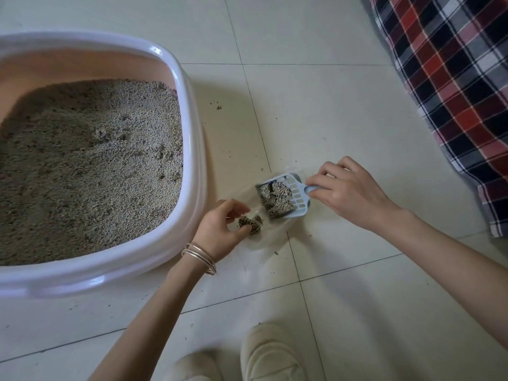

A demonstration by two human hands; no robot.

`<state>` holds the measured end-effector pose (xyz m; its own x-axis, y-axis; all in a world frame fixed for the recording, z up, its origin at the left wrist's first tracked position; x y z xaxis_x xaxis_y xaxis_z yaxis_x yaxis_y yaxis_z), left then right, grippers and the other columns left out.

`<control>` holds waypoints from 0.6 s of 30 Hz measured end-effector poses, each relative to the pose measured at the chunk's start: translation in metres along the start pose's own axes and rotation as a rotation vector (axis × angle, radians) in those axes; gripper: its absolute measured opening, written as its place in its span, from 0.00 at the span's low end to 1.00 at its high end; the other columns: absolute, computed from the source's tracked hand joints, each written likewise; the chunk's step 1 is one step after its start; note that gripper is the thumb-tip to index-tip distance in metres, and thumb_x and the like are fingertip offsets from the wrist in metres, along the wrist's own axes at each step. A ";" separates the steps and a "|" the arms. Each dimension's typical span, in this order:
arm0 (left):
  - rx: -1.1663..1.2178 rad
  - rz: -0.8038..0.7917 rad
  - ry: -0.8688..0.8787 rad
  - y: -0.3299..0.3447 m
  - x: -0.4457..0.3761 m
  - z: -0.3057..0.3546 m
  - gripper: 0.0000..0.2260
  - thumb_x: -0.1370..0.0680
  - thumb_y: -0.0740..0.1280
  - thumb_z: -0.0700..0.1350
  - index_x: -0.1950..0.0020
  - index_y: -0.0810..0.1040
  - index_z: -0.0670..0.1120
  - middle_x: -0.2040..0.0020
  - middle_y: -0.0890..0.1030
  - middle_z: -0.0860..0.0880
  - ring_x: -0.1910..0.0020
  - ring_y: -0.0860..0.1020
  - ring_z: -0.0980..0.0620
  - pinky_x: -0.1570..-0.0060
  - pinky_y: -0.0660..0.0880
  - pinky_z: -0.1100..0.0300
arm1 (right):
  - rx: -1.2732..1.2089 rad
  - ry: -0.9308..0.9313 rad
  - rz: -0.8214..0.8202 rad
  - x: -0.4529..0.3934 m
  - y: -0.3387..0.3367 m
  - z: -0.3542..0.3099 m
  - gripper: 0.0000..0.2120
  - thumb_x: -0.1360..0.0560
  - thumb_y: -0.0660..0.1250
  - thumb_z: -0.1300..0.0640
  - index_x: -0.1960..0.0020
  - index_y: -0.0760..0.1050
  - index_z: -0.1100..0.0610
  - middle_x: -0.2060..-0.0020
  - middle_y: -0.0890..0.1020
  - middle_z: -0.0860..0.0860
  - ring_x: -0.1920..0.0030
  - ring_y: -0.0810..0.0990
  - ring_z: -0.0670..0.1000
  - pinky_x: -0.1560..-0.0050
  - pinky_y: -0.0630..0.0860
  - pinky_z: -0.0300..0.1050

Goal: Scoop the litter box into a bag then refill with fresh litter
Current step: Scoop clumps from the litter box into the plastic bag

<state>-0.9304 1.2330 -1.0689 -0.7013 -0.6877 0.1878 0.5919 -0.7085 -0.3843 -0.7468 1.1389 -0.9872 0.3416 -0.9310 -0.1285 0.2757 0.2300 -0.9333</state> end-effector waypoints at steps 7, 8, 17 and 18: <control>0.007 0.009 0.012 0.000 0.000 0.003 0.11 0.34 0.70 0.44 0.52 0.77 0.48 0.53 0.80 0.48 0.53 0.78 0.53 0.51 0.74 0.68 | 0.069 0.005 -0.012 0.005 -0.003 -0.003 0.13 0.34 0.65 0.74 0.61 0.78 0.57 0.57 0.81 0.48 0.58 0.77 0.53 0.58 0.61 0.44; 0.003 0.011 0.015 0.000 0.000 0.003 0.11 0.33 0.71 0.41 0.52 0.76 0.48 0.53 0.80 0.49 0.53 0.78 0.52 0.50 0.74 0.68 | 0.072 0.009 -0.015 0.006 -0.003 -0.003 0.13 0.34 0.64 0.74 0.61 0.78 0.57 0.57 0.81 0.48 0.58 0.77 0.53 0.58 0.61 0.44; -0.004 0.014 0.007 -0.004 0.001 0.004 0.12 0.31 0.71 0.36 0.51 0.77 0.47 0.53 0.79 0.50 0.53 0.77 0.53 0.52 0.72 0.73 | 0.099 0.010 -0.014 0.005 -0.006 0.003 0.14 0.34 0.65 0.74 0.62 0.79 0.56 0.57 0.81 0.48 0.58 0.77 0.53 0.58 0.61 0.44; -0.001 0.016 0.005 -0.004 0.001 0.004 0.12 0.31 0.71 0.36 0.51 0.77 0.46 0.54 0.79 0.51 0.53 0.77 0.54 0.52 0.71 0.73 | 0.105 0.005 -0.018 0.006 -0.006 0.004 0.14 0.33 0.64 0.74 0.61 0.79 0.56 0.57 0.81 0.48 0.58 0.77 0.53 0.58 0.61 0.44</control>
<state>-0.9320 1.2343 -1.0632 -0.6937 -0.6982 0.1770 0.6025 -0.6972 -0.3885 -0.7430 1.1329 -0.9807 0.3314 -0.9366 -0.1137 0.3743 0.2411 -0.8954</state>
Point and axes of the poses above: each hand's wrist, its own x-axis away from the middle knuckle, its own y-axis out of the palm, z = x × y, the point moved 6 cm from there along -x, towards the middle knuckle
